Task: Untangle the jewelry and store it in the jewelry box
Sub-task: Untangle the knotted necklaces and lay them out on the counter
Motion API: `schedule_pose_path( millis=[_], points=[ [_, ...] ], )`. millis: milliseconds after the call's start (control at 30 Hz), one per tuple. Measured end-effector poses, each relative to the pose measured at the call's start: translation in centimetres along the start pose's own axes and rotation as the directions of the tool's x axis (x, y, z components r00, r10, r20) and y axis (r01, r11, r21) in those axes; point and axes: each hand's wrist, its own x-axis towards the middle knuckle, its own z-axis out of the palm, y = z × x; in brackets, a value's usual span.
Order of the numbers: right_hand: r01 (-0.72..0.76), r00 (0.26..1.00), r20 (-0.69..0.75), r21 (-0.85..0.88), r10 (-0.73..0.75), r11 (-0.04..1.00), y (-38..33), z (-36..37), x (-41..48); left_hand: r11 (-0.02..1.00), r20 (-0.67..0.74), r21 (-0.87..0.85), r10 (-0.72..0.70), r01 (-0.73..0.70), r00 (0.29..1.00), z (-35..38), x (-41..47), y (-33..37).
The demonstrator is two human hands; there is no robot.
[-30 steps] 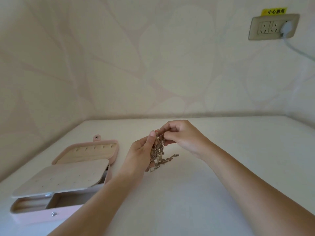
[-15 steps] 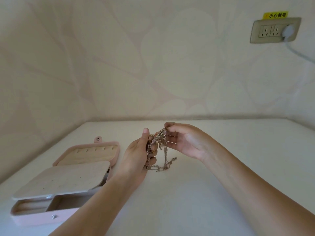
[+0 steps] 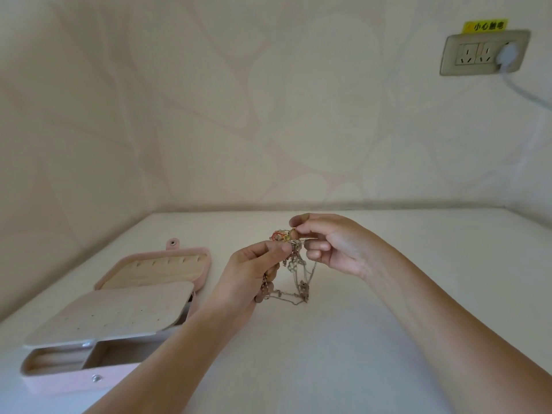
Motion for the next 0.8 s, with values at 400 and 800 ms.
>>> schedule_pose_path(
  millis=[400, 800],
  points=[
    [0.236, 0.971, 0.108, -0.531, -0.212, 0.814, 0.4, 0.1, -0.4, 0.992, -0.044, -0.122, -0.022, 0.017, 0.999, -0.3, -0.1, 0.5],
    [0.463, 0.873, 0.169, -0.582, -0.457, 0.669, 0.8, 1.0, -0.2, 0.980, 0.057, -0.193, -0.026, 0.037, 0.998, 0.1, 0.0, 0.2]
  ],
)
